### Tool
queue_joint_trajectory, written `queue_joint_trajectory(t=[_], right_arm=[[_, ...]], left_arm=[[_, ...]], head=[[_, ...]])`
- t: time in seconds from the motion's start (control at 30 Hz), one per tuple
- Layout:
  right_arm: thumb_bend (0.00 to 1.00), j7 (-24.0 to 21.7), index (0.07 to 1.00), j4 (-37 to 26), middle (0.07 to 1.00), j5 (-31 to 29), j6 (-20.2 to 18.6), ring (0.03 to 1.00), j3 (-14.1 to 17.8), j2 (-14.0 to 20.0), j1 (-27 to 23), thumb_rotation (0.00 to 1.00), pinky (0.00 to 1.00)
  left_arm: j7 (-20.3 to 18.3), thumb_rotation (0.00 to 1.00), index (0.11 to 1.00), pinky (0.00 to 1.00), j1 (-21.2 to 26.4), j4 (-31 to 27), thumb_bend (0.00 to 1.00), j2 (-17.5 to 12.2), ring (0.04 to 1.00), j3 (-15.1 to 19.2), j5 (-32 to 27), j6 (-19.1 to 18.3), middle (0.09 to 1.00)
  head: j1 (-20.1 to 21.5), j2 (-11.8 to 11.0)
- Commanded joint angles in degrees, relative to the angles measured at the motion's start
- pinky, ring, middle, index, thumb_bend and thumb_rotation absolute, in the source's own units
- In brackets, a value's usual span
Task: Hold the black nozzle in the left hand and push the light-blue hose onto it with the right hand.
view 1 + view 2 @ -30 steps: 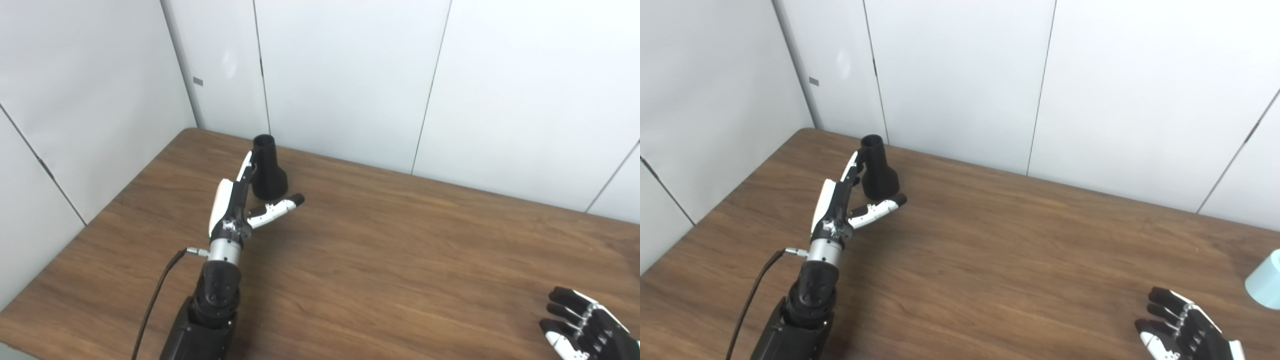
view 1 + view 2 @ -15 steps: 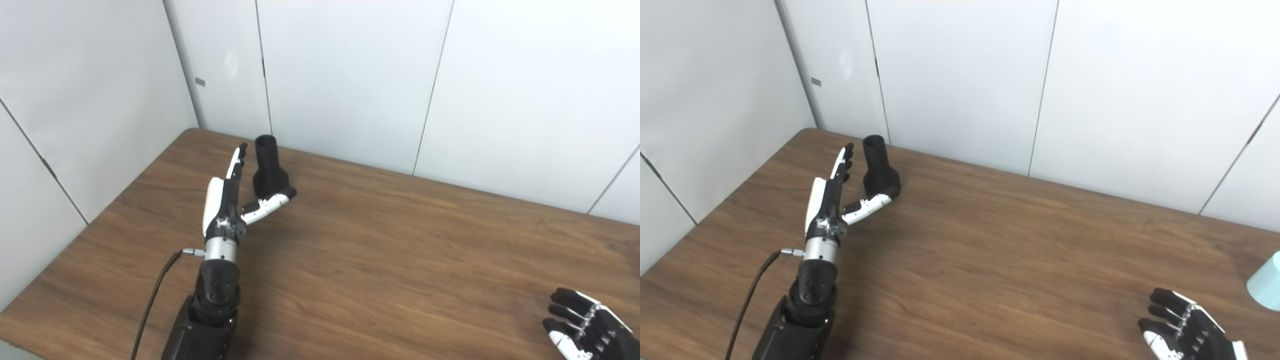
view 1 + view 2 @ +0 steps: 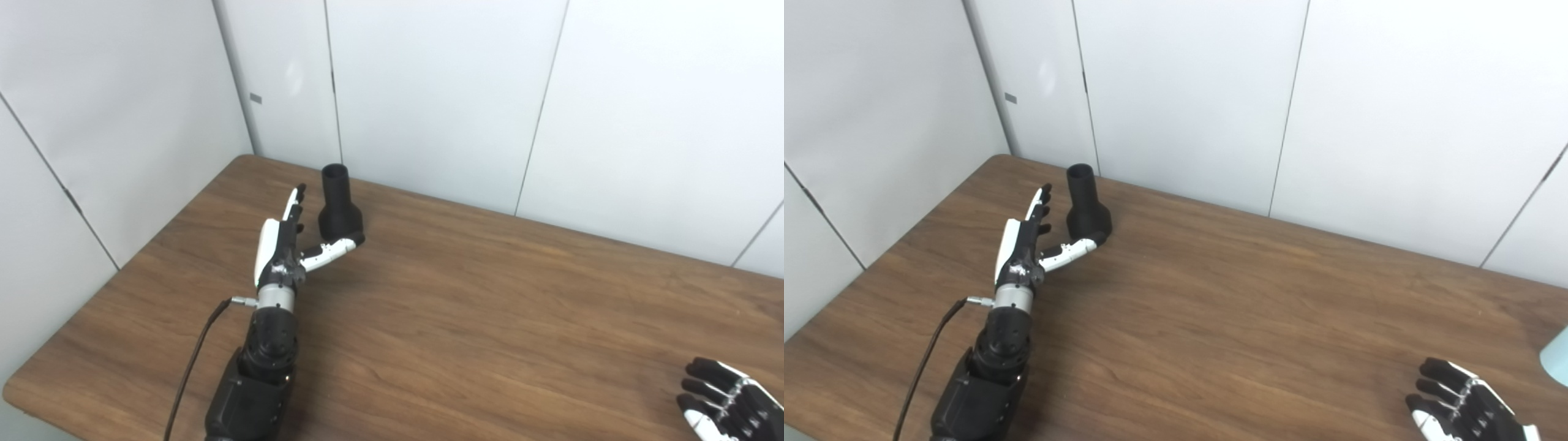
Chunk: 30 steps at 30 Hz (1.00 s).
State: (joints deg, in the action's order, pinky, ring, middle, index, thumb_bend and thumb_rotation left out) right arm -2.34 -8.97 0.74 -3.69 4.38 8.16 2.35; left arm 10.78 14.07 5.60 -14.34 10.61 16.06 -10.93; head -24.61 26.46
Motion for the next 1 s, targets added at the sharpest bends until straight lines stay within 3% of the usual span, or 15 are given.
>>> queue_joint_trajectory(t=[0.0, 0.27, 0.53, 0.73, 0.8, 0.97], right_arm=[[0.19, 0.1, 0.66, 0.4, 0.701, 0.1, 1.8, 0.679, 0.4, 0.7, -1.3, 0.0, 0.57], [0.18, 0.5, 0.66, 2.8, 0.706, 0.2, 2.5, 0.689, 0.3, 0.5, -2.6, 0.0, 0.59], [0.19, 1.1, 0.648, 3.4, 0.699, 0.4, 2.2, 0.678, 0.3, 0.4, -2.9, 0.0, 0.58], [0.18, 1.0, 0.664, 2.8, 0.719, 0.1, 1.5, 0.702, 0.3, 0.5, -2.6, 0.0, 0.6], [0.18, 1.2, 0.663, 2.7, 0.717, 0.4, 1.9, 0.701, 0.3, 0.4, -2.6, 0.0, 0.6], [0.17, 1.3, 0.657, 2.5, 0.707, 0.7, 1.6, 0.688, 0.2, 0.4, -2.5, 0.0, 0.58]], left_arm=[[-0.7, 0.35, 1.0, 0.86, 3.3, 0.7, 1.0, -2.4, 0.934, -0.7, 1.0, -0.8, 0.961], [-2.9, 0.35, 1.0, 0.87, 6.8, 7.0, 1.0, -6.4, 0.941, -4.0, 2.4, -4.1, 0.967], [-2.0, 0.38, 1.0, 0.85, 8.7, 12.7, 1.0, -7.6, 0.932, -5.0, 3.0, -2.2, 0.965], [-2.6, 0.34, 1.0, 0.84, 9.3, 14.6, 1.0, -8.6, 0.939, -6.2, 3.2, -2.1, 0.955], [-3.0, 0.3, 0.998, 0.87, 9.6, 15.2, 1.0, -9.2, 0.948, -7.2, 3.9, -2.1, 0.946], [-5.4, 0.32, 0.98, 0.87, 9.9, 17.2, 1.0, -11.4, 0.925, -11.7, 6.2, -1.1, 0.924]], head=[[0.1, -0.1], [0.4, -1.7], [0.2, -2.0], [0.2, -1.9], [0.2, -1.8], [0.3, -1.7]])
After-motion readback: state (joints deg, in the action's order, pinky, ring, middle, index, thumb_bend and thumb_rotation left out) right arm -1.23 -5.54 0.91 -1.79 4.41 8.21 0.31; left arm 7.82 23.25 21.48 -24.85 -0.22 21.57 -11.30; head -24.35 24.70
